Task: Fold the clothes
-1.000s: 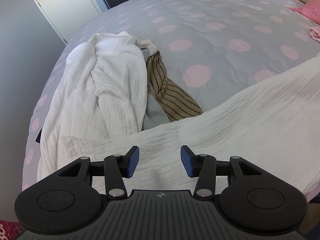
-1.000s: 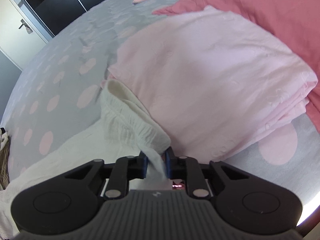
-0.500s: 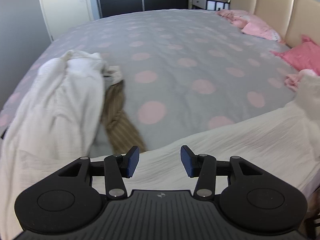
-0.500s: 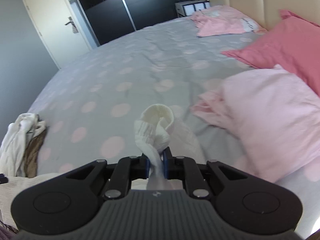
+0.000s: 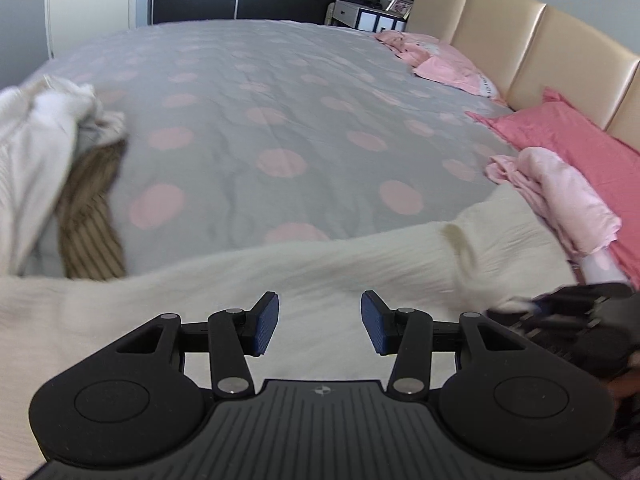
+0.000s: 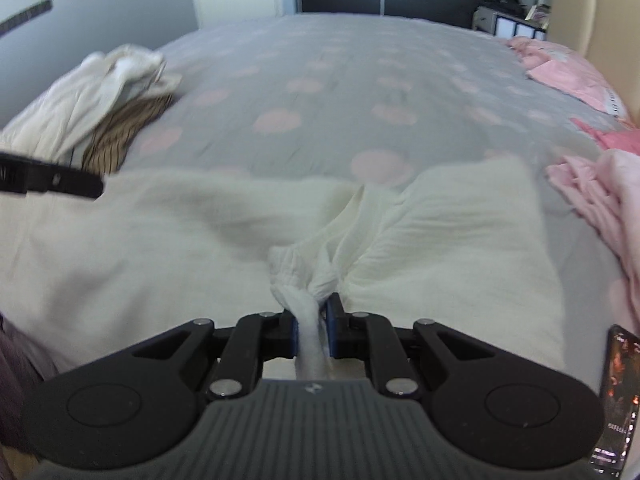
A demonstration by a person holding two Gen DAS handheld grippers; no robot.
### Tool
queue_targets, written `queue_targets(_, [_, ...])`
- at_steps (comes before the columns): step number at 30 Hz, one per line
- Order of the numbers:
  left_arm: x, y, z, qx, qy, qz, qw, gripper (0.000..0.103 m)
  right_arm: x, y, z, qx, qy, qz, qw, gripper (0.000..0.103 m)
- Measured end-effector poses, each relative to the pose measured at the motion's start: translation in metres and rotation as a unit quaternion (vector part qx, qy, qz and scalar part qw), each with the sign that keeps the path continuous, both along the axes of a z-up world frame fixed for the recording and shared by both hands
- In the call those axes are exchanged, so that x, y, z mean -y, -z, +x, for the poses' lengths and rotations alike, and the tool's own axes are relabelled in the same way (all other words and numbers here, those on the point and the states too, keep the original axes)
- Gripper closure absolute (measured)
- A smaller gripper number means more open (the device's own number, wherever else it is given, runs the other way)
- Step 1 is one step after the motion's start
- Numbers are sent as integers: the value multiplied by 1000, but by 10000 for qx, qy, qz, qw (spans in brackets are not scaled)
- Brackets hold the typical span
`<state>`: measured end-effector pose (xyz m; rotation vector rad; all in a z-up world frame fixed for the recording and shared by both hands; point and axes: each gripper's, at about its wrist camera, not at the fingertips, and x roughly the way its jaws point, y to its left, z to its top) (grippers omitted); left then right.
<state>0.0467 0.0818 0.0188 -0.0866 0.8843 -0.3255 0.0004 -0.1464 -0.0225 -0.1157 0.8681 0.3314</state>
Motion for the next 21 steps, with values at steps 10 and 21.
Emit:
queue_targets(10, [29,27,7,-298,-22,-406,9987,60,-15,19,-19,63,-717,-556,9959,68])
queue_targets(21, [57,38,22,-522,244,-954,9938,59,-8,-9,-46,921,-862,-760,9891,54])
